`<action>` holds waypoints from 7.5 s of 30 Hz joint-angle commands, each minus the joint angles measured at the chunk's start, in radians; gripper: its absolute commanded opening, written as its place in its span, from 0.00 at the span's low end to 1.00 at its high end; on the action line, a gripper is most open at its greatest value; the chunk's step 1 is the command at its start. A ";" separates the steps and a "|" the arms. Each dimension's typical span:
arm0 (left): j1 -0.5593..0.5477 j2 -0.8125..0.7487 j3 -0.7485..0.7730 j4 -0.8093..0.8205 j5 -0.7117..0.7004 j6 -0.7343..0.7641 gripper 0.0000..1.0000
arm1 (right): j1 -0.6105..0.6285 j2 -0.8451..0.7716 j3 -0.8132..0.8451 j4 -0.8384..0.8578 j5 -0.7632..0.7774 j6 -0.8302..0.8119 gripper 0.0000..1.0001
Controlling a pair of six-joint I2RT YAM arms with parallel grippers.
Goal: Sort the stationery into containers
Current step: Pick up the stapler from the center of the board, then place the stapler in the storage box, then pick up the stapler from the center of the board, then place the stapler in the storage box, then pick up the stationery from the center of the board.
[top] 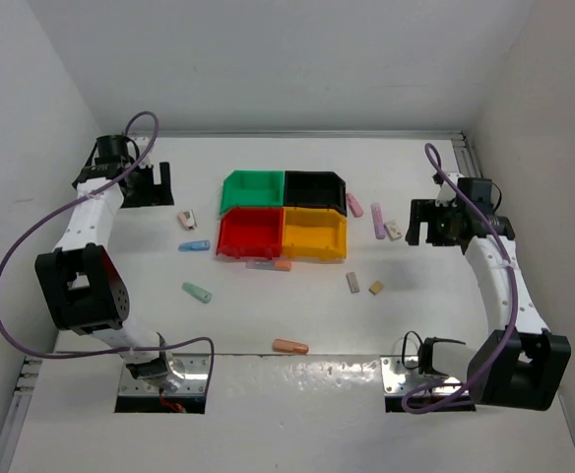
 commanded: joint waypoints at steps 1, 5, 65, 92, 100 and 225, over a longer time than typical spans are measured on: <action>-0.027 -0.005 -0.026 0.052 -0.038 -0.105 0.96 | -0.007 -0.005 -0.007 0.024 -0.017 0.027 0.88; -0.078 0.062 -0.014 0.060 -0.106 -0.184 0.92 | -0.009 -0.001 0.001 0.019 -0.009 0.020 0.88; -0.336 0.324 0.500 0.178 0.358 -0.033 0.15 | -0.023 0.197 0.197 0.050 -0.006 -0.019 0.89; -0.465 0.489 0.555 0.000 0.260 0.033 0.57 | 0.054 0.478 0.334 0.079 0.012 0.033 0.84; -0.434 0.450 0.685 -0.004 0.235 0.036 0.82 | 0.055 0.585 0.369 0.100 0.071 -0.012 0.77; -0.182 0.082 -0.414 0.230 0.169 0.824 0.53 | 0.333 0.415 0.423 0.057 -0.136 -0.001 0.64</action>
